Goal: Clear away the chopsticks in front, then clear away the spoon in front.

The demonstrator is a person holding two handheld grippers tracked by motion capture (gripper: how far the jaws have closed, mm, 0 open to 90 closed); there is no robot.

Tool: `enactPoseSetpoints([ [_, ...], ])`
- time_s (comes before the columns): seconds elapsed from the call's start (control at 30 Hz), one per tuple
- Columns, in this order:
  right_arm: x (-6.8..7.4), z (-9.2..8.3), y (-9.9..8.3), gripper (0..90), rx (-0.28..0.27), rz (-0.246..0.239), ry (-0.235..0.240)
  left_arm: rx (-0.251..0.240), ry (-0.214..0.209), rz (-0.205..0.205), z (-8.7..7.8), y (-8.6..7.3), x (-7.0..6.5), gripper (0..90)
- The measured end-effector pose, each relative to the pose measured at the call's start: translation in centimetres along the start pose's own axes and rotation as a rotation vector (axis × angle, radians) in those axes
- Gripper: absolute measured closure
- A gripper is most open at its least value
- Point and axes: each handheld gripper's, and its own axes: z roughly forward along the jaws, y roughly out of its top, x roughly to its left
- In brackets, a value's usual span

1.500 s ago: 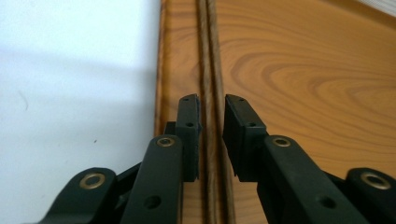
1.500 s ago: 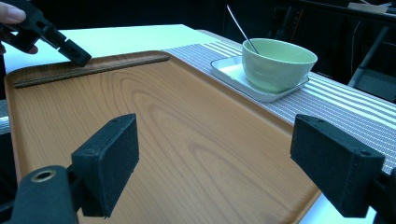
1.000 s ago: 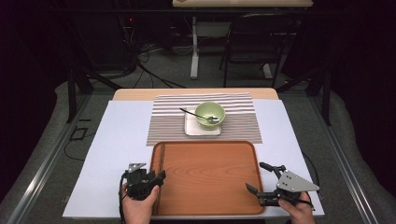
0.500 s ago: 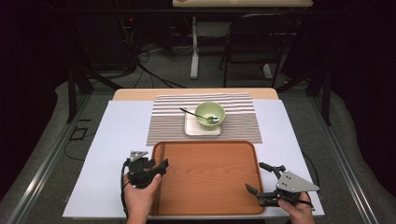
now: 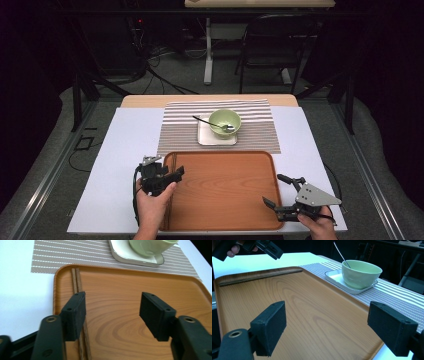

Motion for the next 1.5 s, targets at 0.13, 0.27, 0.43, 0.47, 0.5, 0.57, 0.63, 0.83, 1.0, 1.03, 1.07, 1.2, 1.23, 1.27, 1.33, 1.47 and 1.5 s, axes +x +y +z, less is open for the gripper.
enactPoseSetpoints([
  [0.13, 0.0, 0.0, 0.0, 14.9, -0.002, 0.000, 0.001, 0.001, -0.015, 0.003, 0.3, 0.4, -0.3, 26.8],
  [0.27, 0.0, 0.0, 0.0, 14.9, -0.001, -0.003, 0.001, -0.003, -0.025, -0.010, 0.6, 0.7, -0.8, 22.5],
  [0.43, 0.0, -0.1, 0.0, 14.9, -0.002, 0.004, 0.003, 0.000, -0.005, 0.037, 0.8, 1.1, -1.2, 24.7],
  [0.47, 0.0, -0.1, 0.0, 14.9, -0.003, 0.004, 0.003, -0.006, -0.005, 0.041, 0.8, 1.2, -1.3, 25.2],
  [0.5, 0.0, -0.1, 0.0, 14.9, -0.003, 0.005, 0.003, -0.011, -0.007, 0.046, 0.8, 1.3, -1.3, 25.8],
  [0.57, 0.0, 0.0, 0.0, 14.9, -0.002, 0.000, 0.003, -0.012, 0.005, 0.057, 1.0, 1.5, -1.5, 29.2],
  [0.63, 0.0, 0.0, 0.0, 14.9, -0.003, 0.006, 0.005, -0.015, 0.007, 0.062, 1.1, 1.8, -1.6, 31.2],
  [0.83, 0.0, 0.0, 0.0, 14.9, -0.003, 0.000, 0.005, -0.019, 0.011, 0.058, 1.5, 2.5, -1.9, 37.2],
  [1.0, -0.1, 0.1, 0.1, 14.9, -0.004, 0.000, 0.008, -0.012, 0.015, 0.058, 2.0, 2.8, -2.2, 40.2],
  [1.03, -0.1, 0.1, 0.1, 14.9, -0.004, 0.002, 0.008, -0.011, 0.014, 0.051, 2.1, 2.8, -2.3, 40.3],
  [1.07, -0.1, 0.1, 0.1, 14.9, -0.005, 0.001, 0.009, -0.010, 0.016, 0.052, 2.1, 2.9, -2.3, 40.7],
  [1.2, -0.1, 0.1, 0.1, 14.9, -0.006, 0.003, 0.010, -0.009, 0.020, 0.050, 2.5, 3.2, -2.3, 41.3],
  [1.23, -0.1, 0.1, 0.1, 14.9, -0.005, 0.001, 0.010, -0.010, 0.020, 0.051, 2.5, 3.3, -2.3, 41.1],
  [1.27, -0.1, 0.1, 0.1, 14.9, -0.005, -0.003, 0.010, -0.011, 0.016, 0.048, 2.6, 3.4, -2.3, 41.3],
  [1.33, -0.1, 0.1, 0.1, 14.9, -0.007, -0.001, 0.011, -0.021, 0.006, 0.039, 2.7, 3.6, -2.3, 41.3],
  [1.47, -0.1, 0.1, 0.1, 14.9, -0.006, -0.003, 0.011, -0.028, -0.007, 0.043, 2.9, 3.9, -2.5, 41.3],
  [1.5, -0.1, 0.1, 0.1, 14.9, -0.007, -0.003, 0.011, -0.027, -0.002, 0.046, 2.9, 4.0, -2.6, 41.5],
])
